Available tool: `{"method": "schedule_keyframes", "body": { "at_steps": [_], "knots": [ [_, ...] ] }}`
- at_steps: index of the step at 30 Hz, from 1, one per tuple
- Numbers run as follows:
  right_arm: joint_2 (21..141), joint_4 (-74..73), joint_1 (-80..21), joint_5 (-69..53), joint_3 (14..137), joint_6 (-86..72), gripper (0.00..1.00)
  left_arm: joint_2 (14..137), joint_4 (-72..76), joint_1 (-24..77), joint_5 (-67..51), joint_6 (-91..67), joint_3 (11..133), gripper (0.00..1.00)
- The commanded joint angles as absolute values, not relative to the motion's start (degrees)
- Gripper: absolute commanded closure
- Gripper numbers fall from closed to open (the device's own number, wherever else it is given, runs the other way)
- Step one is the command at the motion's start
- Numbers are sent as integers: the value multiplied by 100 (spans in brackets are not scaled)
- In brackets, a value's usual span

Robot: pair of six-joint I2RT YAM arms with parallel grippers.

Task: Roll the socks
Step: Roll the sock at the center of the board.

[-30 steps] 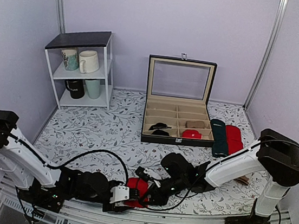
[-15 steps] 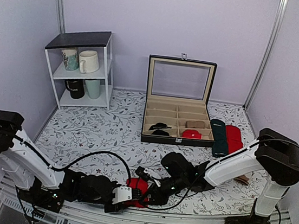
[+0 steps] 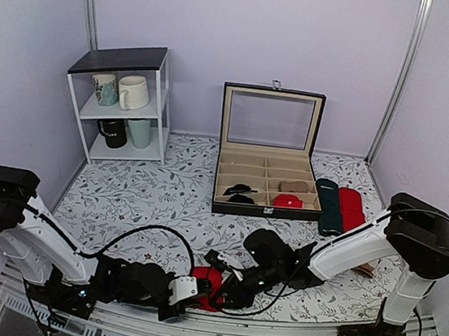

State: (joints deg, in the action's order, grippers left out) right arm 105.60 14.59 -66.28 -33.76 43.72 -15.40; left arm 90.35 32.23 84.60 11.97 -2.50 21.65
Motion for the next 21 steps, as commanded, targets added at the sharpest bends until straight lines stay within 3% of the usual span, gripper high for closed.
{"method": "schedule_keyframes", "body": {
  "at_steps": [1,6,9,14,21],
  "knots": [
    [10403,666,-6699,-2204,3873,-1416,70,9191,3200,8253,476,-768,1944,100],
    [9132,2764,-6722,-1462,2893,-979,57,9349,3426,7785,-299,-1227,1774,100],
    [8574,4042,-7019,-1058,2206,-131,41,9515,3374,7657,-612,-1357,1824,100],
    [8836,4085,-7359,-825,2415,1183,34,9848,3348,7504,-939,-1585,1911,100],
    [9360,4118,-7664,-806,2608,1648,33,10104,3558,7428,-1135,-1794,1811,100]
  ]
}}
